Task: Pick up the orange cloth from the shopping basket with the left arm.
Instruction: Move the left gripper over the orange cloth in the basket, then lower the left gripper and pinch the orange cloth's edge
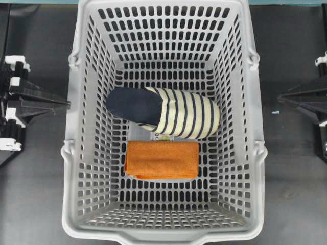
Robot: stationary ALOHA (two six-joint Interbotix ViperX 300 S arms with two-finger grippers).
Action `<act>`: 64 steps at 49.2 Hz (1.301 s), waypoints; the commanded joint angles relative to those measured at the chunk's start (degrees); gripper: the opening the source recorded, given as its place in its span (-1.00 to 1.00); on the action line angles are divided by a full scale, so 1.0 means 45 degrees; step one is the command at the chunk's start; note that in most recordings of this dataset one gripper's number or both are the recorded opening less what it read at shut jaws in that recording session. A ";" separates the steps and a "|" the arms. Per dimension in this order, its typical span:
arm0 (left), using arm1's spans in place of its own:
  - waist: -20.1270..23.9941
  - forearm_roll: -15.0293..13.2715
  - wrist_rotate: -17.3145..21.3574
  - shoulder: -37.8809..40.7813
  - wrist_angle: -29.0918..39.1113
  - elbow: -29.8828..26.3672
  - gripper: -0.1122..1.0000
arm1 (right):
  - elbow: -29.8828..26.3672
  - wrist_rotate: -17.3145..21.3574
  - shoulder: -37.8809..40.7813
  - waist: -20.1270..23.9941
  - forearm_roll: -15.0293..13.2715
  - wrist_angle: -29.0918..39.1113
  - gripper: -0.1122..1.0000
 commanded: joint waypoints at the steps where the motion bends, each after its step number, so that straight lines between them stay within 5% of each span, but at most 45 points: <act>1: -0.0039 0.0547 -0.0254 0.0352 0.0781 -0.0859 -0.70 | -0.0137 0.0137 0.0137 0.0078 0.0039 -0.0117 -0.80; 18: -0.0156 0.0547 -0.0566 0.2363 0.6895 -0.5273 -0.80 | -0.0078 0.0918 0.0078 0.0137 0.0273 -0.0020 -0.80; 43: -0.1172 0.0547 -0.0508 0.9297 1.4316 -1.2109 -0.80 | -0.0059 0.0918 0.0059 0.0137 0.0273 0.0293 -0.80; 61: -0.1523 0.0547 -0.0645 1.1699 1.5234 -1.3867 -0.78 | 0.0078 0.0918 0.0039 0.0137 0.0273 0.0293 -0.80; 64: -0.1641 0.0547 -0.0664 1.1914 1.5234 -1.3965 -0.66 | 0.0078 0.0918 0.0039 0.0137 0.0273 0.0293 -0.80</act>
